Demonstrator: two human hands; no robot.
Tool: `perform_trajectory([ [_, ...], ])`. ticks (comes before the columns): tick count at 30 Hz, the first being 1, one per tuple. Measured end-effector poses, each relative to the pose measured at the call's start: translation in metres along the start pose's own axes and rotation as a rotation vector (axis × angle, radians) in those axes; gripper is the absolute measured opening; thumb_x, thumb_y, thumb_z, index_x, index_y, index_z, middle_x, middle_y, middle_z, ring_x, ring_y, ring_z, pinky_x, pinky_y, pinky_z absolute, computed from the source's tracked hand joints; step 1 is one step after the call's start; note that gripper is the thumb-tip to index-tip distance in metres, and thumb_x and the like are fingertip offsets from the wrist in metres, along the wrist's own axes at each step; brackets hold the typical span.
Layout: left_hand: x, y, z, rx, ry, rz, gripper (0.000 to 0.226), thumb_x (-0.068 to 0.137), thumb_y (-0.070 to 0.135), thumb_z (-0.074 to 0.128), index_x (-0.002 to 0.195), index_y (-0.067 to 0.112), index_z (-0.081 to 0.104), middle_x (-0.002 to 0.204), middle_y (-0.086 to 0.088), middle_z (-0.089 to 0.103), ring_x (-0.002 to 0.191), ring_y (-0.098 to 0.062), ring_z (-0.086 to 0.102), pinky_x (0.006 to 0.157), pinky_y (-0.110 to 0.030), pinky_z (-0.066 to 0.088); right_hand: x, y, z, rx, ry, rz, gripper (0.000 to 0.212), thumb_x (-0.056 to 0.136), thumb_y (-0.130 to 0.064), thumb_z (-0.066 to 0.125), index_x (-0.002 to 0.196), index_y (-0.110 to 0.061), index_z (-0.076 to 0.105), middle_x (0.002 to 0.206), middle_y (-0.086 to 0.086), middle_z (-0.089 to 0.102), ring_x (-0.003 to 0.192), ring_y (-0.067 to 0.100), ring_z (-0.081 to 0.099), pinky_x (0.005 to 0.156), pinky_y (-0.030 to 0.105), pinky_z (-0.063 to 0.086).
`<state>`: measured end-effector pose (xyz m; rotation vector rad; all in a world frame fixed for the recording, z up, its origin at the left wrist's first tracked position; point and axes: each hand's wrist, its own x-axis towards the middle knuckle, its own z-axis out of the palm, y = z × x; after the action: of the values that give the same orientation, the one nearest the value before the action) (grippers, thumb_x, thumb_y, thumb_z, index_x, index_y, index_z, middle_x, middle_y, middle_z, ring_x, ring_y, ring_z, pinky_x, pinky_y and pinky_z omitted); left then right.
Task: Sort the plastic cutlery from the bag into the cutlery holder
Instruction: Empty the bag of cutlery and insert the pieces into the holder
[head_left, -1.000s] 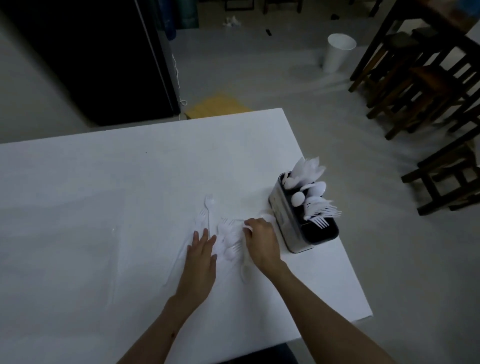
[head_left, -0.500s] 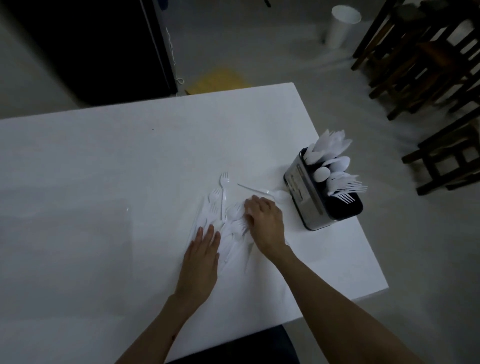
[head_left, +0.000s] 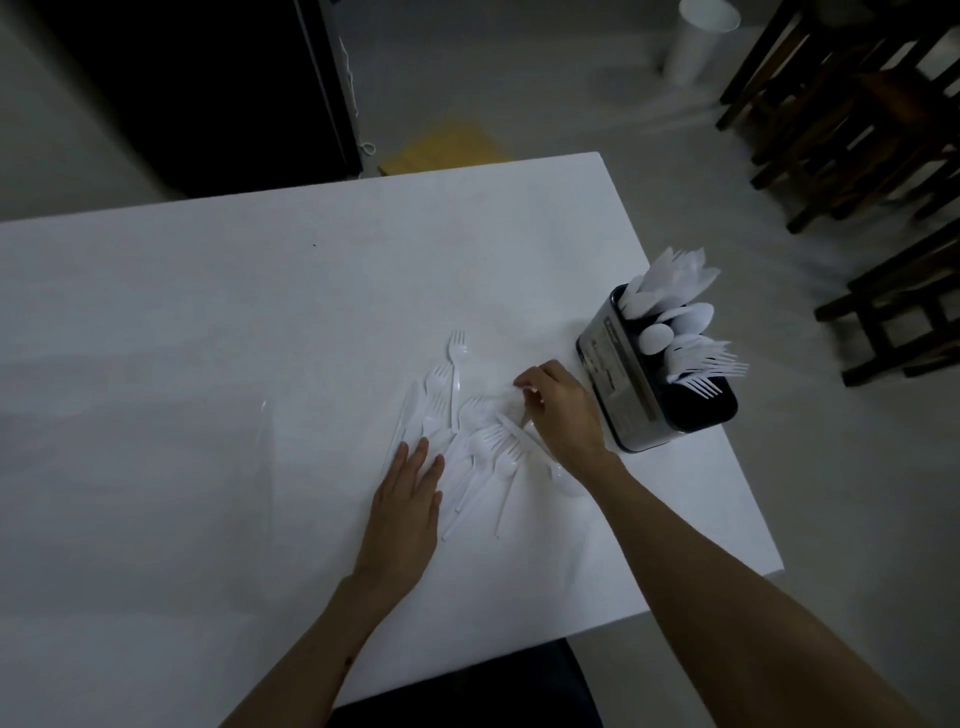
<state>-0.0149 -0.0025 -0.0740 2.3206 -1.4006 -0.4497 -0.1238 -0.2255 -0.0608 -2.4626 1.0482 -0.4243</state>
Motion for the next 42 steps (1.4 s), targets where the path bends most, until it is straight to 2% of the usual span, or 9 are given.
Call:
perform_trajectory([
  [7,-0.002,0.015,-0.002,-0.055,0.048,0.072,0.034,0.084,0.01,0.068,0.118,0.009,0.064,0.113,-0.005,0.059,0.104,-0.018,0.048,0.081,-0.037,0.056,-0.049,0.005,-0.002,-0.021,-0.042,-0.114,0.039,0.077,0.014,0.068,0.108,-0.009,0.074,0.117,0.008,0.07,0.1,0.029,0.064,0.08,0.037,0.058],
  [12,-0.003,0.025,0.004,-0.101,-0.025,-0.021,0.034,0.086,0.031,0.066,0.115,0.014,0.061,0.111,-0.001,0.054,0.1,-0.014,0.046,0.068,-0.031,0.054,-0.081,-0.003,-0.01,-0.058,0.133,0.301,0.028,0.083,-0.007,0.071,0.109,-0.013,0.065,0.109,0.008,0.063,0.1,0.03,0.057,0.072,0.042,0.055],
  [15,0.0,0.032,0.006,-0.139,-0.053,-0.1,0.031,0.086,0.033,0.065,0.11,0.016,0.059,0.108,0.0,0.051,0.099,-0.016,0.049,0.069,-0.034,0.053,-0.093,-0.001,-0.006,0.004,0.035,0.515,0.031,0.089,-0.031,0.069,0.112,-0.013,0.058,0.111,0.007,0.058,0.102,0.026,0.053,0.07,0.04,0.054],
  [21,0.002,0.032,0.011,-0.18,-0.028,-0.153,0.018,0.085,0.027,0.067,0.097,0.017,0.058,0.092,0.002,0.053,0.087,-0.017,0.055,0.068,-0.033,0.051,-0.086,0.003,-0.005,0.038,-0.068,0.377,0.01,0.094,-0.02,0.062,0.098,-0.012,0.065,0.101,0.005,0.06,0.098,0.026,0.053,0.066,0.039,0.049],
  [25,0.002,0.033,0.01,-0.191,-0.013,-0.153,0.018,0.085,0.026,0.068,0.097,0.017,0.058,0.09,0.003,0.052,0.085,-0.015,0.053,0.068,-0.03,0.05,-0.083,0.009,-0.008,0.035,-0.139,0.25,0.02,0.084,-0.03,0.075,0.092,-0.014,0.067,0.093,0.001,0.063,0.085,0.022,0.054,0.067,0.037,0.049],
  [30,0.0,0.032,0.01,-0.229,0.001,-0.14,0.014,0.086,0.022,0.067,0.095,0.014,0.061,0.089,0.004,0.051,0.083,-0.015,0.054,0.067,-0.029,0.051,-0.077,0.011,-0.018,-0.001,-0.034,0.121,0.016,0.078,-0.013,0.079,0.084,-0.017,0.065,0.077,-0.005,0.066,0.076,0.024,0.057,0.064,0.035,0.042],
  [34,-0.005,0.029,0.009,-0.22,0.014,-0.157,0.011,0.088,0.021,0.064,0.097,0.015,0.062,0.093,0.004,0.05,0.087,-0.013,0.051,0.068,-0.028,0.05,-0.062,0.01,-0.025,0.016,0.035,0.122,0.026,0.077,0.007,0.067,0.085,-0.018,0.066,0.076,-0.007,0.067,0.076,0.022,0.057,0.066,0.033,0.044],
  [38,-0.007,0.026,0.008,-0.237,-0.001,-0.16,0.009,0.09,0.017,0.062,0.098,0.015,0.064,0.094,0.005,0.05,0.089,-0.016,0.054,0.072,-0.029,0.051,-0.044,0.01,-0.035,0.156,-0.043,0.194,0.024,0.077,0.004,0.055,0.07,-0.016,0.067,0.073,-0.004,0.059,0.071,0.014,0.053,0.065,0.026,0.039],
  [42,-0.006,0.024,0.006,-0.233,0.013,-0.166,0.01,0.09,0.017,0.06,0.099,0.015,0.063,0.098,0.003,0.053,0.092,-0.016,0.054,0.073,-0.033,0.053,-0.033,0.011,-0.027,0.025,-0.161,0.08,0.025,0.081,0.003,0.056,0.07,-0.015,0.069,0.08,0.001,0.064,0.082,0.025,0.056,0.074,0.035,0.047],
])
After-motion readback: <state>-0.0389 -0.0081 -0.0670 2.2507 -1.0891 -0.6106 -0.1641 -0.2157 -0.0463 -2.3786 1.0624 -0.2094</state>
